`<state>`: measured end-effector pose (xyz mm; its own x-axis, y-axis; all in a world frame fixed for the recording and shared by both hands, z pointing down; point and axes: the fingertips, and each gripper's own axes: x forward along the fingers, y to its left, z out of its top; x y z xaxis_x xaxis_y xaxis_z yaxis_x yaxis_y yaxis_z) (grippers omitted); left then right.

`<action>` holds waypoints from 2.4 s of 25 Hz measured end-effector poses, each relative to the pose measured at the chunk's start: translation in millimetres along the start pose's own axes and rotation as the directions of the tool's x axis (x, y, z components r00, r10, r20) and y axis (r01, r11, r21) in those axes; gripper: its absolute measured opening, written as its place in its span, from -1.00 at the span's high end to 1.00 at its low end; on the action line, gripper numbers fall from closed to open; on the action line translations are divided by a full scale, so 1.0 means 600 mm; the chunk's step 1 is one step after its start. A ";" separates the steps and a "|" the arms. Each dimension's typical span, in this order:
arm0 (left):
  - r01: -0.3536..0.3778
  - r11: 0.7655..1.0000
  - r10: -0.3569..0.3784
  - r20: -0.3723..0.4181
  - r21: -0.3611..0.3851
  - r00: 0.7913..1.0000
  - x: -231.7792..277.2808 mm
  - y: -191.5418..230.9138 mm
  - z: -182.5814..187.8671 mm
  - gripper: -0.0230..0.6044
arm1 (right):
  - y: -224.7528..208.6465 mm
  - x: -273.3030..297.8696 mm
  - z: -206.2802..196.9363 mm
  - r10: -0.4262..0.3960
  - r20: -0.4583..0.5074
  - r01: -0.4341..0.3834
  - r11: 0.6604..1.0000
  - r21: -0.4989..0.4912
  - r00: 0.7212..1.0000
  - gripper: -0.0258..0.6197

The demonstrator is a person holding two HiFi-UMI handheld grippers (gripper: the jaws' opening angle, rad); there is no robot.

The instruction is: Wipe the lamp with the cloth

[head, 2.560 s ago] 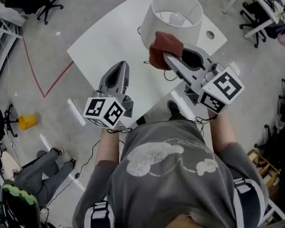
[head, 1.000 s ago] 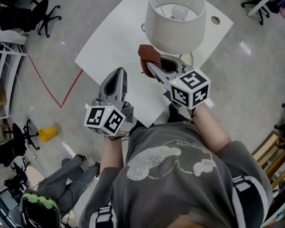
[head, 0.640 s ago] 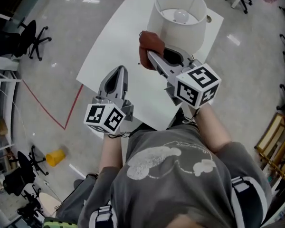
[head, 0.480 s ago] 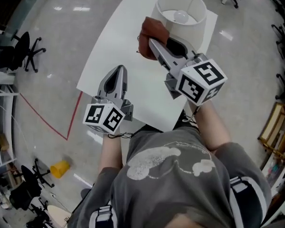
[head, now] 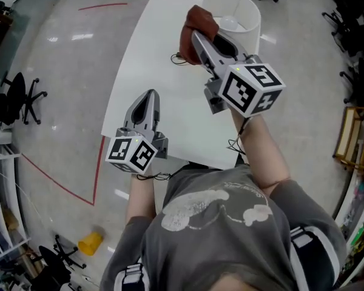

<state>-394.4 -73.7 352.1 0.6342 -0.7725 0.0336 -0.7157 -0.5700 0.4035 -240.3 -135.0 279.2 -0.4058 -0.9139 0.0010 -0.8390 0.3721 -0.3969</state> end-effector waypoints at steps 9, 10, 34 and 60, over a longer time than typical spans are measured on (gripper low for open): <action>0.061 0.997 -0.063 -0.042 -0.045 0.997 0.020 0.009 -0.028 0.90 | -0.037 -0.010 -0.094 -0.089 -0.093 0.094 0.994 0.051 0.992 0.62; 0.066 0.997 -0.068 -0.045 -0.050 0.997 0.020 0.005 -0.033 0.90 | -0.041 -0.015 -0.104 -0.094 -0.107 0.100 0.993 0.054 0.990 0.62; -0.229 0.970 0.230 0.009 -0.081 0.973 -0.019 -0.082 -0.112 0.90 | -0.092 -0.136 -0.271 0.145 -0.446 -0.115 0.989 0.092 0.883 0.62; -0.527 0.836 0.547 0.167 -0.152 0.820 -0.096 -0.285 -0.194 0.90 | -0.145 -0.278 -0.248 0.467 -0.553 -0.488 0.864 0.121 0.690 0.63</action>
<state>-274.6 100.8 387.4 0.0794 -0.9922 0.0958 -0.8882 -0.0268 0.4587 -153.5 9.4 450.0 -0.8723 -0.3668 0.3233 -0.4832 0.7482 -0.4547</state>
